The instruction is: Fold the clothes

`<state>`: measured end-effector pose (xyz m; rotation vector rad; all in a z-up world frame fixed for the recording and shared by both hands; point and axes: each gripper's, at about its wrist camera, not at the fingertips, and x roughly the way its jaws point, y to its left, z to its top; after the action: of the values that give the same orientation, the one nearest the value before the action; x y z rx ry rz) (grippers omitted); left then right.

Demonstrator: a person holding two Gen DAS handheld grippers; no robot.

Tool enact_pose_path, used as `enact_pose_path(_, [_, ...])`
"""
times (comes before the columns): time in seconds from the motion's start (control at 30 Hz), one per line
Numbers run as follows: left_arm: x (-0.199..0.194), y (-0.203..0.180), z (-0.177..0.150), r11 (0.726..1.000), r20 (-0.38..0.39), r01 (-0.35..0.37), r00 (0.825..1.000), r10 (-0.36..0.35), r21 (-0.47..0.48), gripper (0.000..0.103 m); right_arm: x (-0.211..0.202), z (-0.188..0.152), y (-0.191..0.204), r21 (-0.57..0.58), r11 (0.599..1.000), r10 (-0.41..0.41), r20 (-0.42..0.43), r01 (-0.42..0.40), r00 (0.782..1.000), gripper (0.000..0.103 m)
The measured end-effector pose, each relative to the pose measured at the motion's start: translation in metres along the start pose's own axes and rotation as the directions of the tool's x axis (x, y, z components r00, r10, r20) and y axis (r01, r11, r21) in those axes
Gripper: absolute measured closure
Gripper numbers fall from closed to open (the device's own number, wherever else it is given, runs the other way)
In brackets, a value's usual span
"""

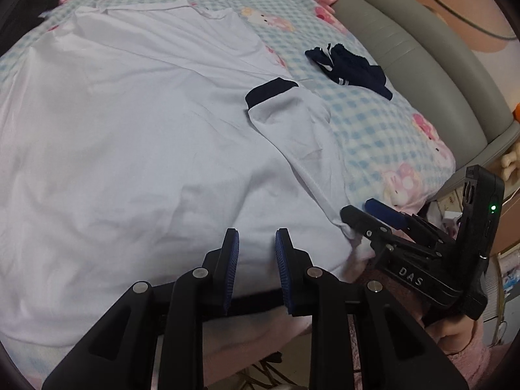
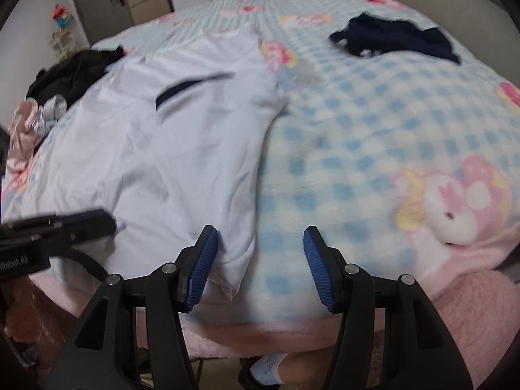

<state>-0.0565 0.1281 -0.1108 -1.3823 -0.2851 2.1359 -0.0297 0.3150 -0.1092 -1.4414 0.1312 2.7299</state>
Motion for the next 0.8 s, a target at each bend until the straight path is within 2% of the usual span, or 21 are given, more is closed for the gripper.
enact_pose_path(0.03, [-0.001, 0.000, -0.001, 1.000, 0.005, -0.001, 1.000, 0.001, 0.000, 0.077, -0.003, -0.002, -0.001, 0.004, 1.000, -0.025, 0.010, 0.025, 1.000, 0.046])
enact_pose_path(0.1, [-0.002, 0.001, -0.002, 1.000, 0.008, -0.003, 1.000, 0.003, -0.002, 0.076, -0.004, -0.007, -0.005, 0.025, 0.999, -0.021, 0.021, 0.020, 1.000, 0.046])
enact_pose_path(0.23, [-0.008, 0.008, -0.005, 1.000, 0.008, -0.018, 1.000, 0.019, -0.023, 0.076, 0.004, -0.009, -0.010, 0.041, 0.997, -0.058, -0.028, 0.059, 0.998, 0.046])
enact_pose_path(0.33, [-0.023, 0.018, -0.011, 0.999, 0.036, -0.026, 0.999, 0.028, -0.043, 0.076, -0.001, -0.012, -0.018, 0.068, 0.996, -0.063, -0.016, 0.064, 0.998, 0.046])
enact_pose_path(0.47, [-0.038, 0.041, -0.019, 0.994, 0.054, -0.051, 0.997, 0.057, -0.094, 0.076, -0.031, -0.010, -0.008, 0.047, 0.999, 0.010, 0.138, -0.016, 0.990, 0.046])
enact_pose_path(0.57, [-0.037, 0.056, -0.029, 0.990, 0.007, -0.071, 0.997, 0.072, -0.122, 0.076, -0.029, -0.011, 0.024, -0.044, 0.997, 0.071, 0.136, -0.065, 0.988, 0.045])
enact_pose_path(0.6, [-0.037, 0.058, -0.035, 0.990, -0.008, -0.081, 0.997, 0.081, -0.120, 0.076, -0.020, -0.014, 0.035, -0.073, 0.995, 0.069, 0.093, -0.062, 0.993, 0.045])
enact_pose_path(0.67, [-0.044, 0.062, -0.045, 0.989, -0.006, -0.086, 0.996, 0.086, -0.118, 0.076, 0.002, -0.022, 0.052, -0.125, 0.992, -0.003, -0.004, 0.002, 1.000, 0.046])
enact_pose_path(0.7, [-0.052, 0.065, -0.049, 0.989, 0.013, -0.077, 0.997, 0.079, -0.129, 0.076, 0.008, -0.025, 0.055, -0.146, 0.989, -0.033, -0.023, 0.029, 0.999, 0.046])
enact_pose_path(0.8, [-0.077, 0.084, -0.050, 0.979, 0.077, -0.077, 0.993, 0.093, -0.191, 0.076, -0.006, -0.021, 0.068, -0.173, 0.981, -0.087, 0.030, 0.091, 0.996, 0.046])
